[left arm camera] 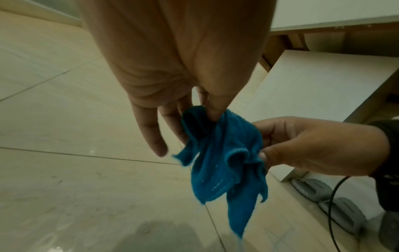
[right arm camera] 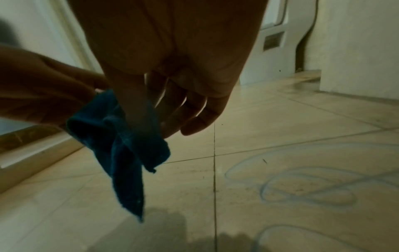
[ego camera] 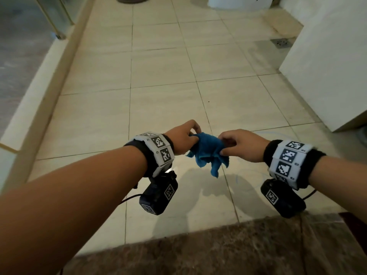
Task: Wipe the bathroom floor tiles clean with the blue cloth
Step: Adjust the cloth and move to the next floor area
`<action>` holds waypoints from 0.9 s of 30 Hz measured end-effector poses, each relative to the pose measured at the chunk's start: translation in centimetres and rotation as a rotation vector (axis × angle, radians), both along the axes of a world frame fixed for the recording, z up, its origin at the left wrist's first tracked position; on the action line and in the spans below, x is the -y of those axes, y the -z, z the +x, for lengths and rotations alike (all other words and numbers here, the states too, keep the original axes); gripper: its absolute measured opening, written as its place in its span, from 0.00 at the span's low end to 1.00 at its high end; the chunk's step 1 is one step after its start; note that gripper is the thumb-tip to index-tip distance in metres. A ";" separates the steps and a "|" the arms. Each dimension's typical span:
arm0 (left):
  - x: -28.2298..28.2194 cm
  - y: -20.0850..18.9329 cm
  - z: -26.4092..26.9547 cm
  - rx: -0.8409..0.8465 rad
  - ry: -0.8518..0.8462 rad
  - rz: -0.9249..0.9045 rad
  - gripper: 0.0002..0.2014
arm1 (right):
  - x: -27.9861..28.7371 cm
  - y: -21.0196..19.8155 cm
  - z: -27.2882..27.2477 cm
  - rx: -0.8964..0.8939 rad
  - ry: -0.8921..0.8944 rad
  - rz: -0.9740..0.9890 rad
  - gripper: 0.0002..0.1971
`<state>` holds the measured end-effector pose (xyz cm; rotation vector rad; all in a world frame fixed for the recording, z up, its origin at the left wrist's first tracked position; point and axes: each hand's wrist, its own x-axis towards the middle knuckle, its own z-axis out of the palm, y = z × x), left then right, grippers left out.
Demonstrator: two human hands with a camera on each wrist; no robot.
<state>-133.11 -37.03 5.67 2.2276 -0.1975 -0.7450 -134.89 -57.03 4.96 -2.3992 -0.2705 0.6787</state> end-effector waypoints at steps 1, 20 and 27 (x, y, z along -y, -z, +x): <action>-0.1 0.1 0.0 0.016 0.021 0.053 0.13 | 0.0 0.1 0.0 0.005 0.004 0.014 0.08; 1.9 1.3 -1.0 0.106 0.114 0.060 0.16 | 0.6 1.8 -0.3 -0.029 0.210 0.360 0.18; 1.3 0.7 -1.4 -0.313 0.104 -0.113 0.45 | 0.2 0.2 -0.4 0.197 0.091 0.333 0.17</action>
